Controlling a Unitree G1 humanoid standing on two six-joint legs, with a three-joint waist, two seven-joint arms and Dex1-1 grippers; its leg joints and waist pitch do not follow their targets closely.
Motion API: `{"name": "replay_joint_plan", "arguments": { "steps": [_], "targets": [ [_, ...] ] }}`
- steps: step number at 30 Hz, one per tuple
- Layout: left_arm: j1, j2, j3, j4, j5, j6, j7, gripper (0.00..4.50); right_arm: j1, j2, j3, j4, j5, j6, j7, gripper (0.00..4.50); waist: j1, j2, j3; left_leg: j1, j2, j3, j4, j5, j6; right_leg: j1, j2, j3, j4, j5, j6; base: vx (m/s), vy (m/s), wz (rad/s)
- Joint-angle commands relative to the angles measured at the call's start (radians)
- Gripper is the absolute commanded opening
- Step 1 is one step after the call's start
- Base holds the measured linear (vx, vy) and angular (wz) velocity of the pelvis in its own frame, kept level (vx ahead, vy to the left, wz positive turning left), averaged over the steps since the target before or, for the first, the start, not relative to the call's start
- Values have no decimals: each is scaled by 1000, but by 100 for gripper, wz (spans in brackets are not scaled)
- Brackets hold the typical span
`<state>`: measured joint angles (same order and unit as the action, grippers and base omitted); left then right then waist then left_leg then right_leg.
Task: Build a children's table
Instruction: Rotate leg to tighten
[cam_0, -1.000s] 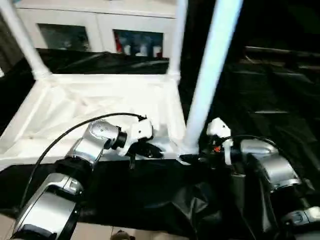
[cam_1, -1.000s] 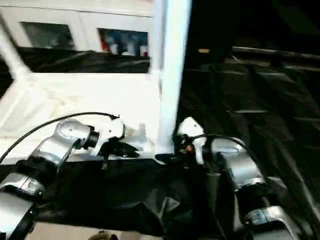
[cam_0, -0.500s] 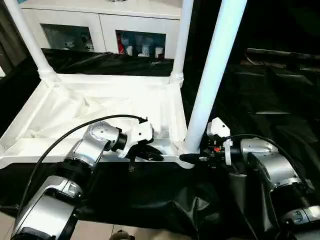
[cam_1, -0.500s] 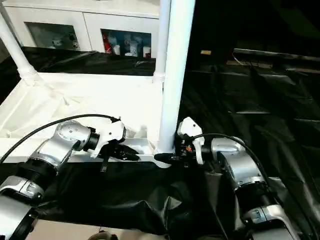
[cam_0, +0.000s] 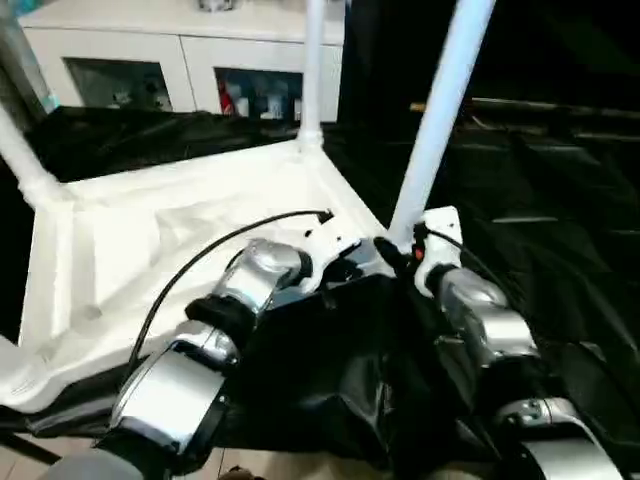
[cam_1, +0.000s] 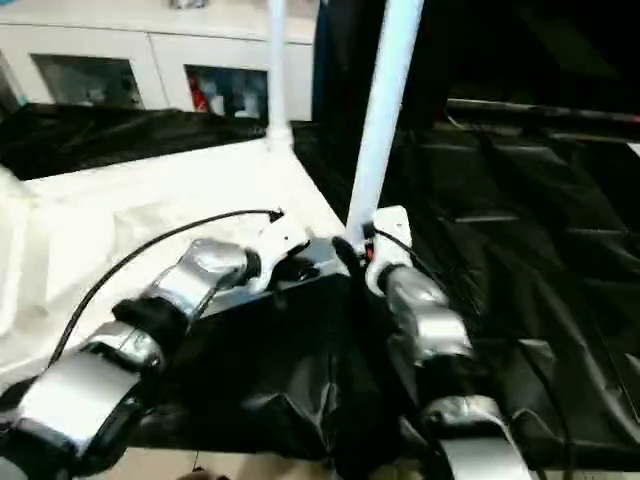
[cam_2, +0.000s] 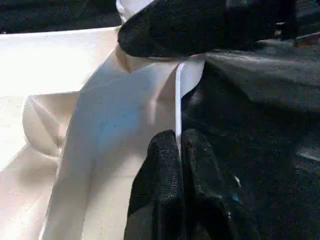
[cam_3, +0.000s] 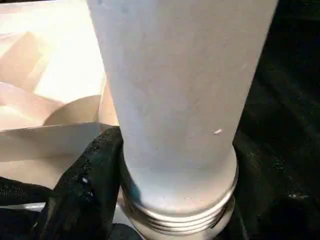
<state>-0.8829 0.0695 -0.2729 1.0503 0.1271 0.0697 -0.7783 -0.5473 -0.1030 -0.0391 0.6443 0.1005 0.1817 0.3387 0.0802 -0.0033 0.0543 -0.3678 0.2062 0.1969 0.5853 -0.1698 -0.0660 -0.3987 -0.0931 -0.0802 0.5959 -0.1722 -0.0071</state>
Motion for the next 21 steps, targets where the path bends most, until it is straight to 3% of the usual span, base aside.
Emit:
{"name": "replay_joint_plan", "arguments": {
  "steps": [1, 4, 6, 9, 14, 15, 16, 17, 19, 21],
  "targets": [
    [-45, -39, 11, 1, -2, -37, 34, 0, 13, 52, 91, 17, -22, -8, 73, 344, -4, -5, -67, 15, 19, -16, -69, -262, 16, 42, -56, 41, -87, -322, -165, 0, 0, 0],
    [-39, -16, 4, -4, 0, -61, -6, 0, 18, 23, 95, -18, 8, -18, 153, 365, -4, -4, -68, 13, 20, -16, -70, -255, 26, 46, -56, 42, -82, -286, -180, 0, 0, 0],
    [-19, 16, -9, -28, -4, -98, -84, 0, 38, -38, 125, -69, 11, -25, 265, 389, 0, -10, -69, 12, 21, -14, -67, -251, 42, 48, -56, 42, -83, -281, -179, 0, 0, 0],
    [18, 57, -20, -75, -21, -120, -209, 0, 65, -116, 145, -128, 36, -23, 425, 389, 2, -11, -70, 7, 23, -14, -65, -223, 66, 52, -57, 42, -76, -234, -196, 0, 0, 0],
    [81, 133, -50, -156, -40, -163, -383, 0, 96, -223, 175, -187, 53, -26, 613, 389, 11, -12, -73, 7, 30, -13, -63, -188, 79, 55, -57, 41, -62, -171, -234, 0, 0, 0],
    [92, 145, -51, -171, -49, -167, -416, 0, 99, -240, 180, -196, 58, -18, 646, 389, 12, -8, -72, 10, 31, -9, -62, -186, 83, 49, -54, 42, -62, -157, -240, 0, 0, 0],
    [107, 160, -51, -190, -65, -163, -460, 0, 102, -258, 188, -204, 60, -15, 684, 389, 11, -9, -71, 10, 32, -9, -62, -191, 83, 49, -54, 43, -61, -158, -244, 0, 0, 0],
    [122, 174, -51, -208, -77, -160, -499, 0, 107, -272, 196, -215, 65, -11, 717, 389, 12, -18, -71, 8, 32, -8, -62, -195, 84, 51, -55, 42, -61, -167, -246, 0, 0, 0],
    [138, 187, -51, -229, -87, -155, -536, 0, 110, -283, 204, -224, 68, -10, 746, 389, 15, -10, -68, 12, 35, -7, -64, -216, 79, 44, -57, 43, -64, -207, -243, 0, 0, 0],
    [150, 198, -49, -249, -91, -146, -556, 0, 109, -288, 211, -227, 68, -8, 761, 389, 19, -12, -65, 17, 36, -8, -67, -247, 55, 40, -59, 44, -70, -268, -228, 0, 0, 0]
  ]
}}
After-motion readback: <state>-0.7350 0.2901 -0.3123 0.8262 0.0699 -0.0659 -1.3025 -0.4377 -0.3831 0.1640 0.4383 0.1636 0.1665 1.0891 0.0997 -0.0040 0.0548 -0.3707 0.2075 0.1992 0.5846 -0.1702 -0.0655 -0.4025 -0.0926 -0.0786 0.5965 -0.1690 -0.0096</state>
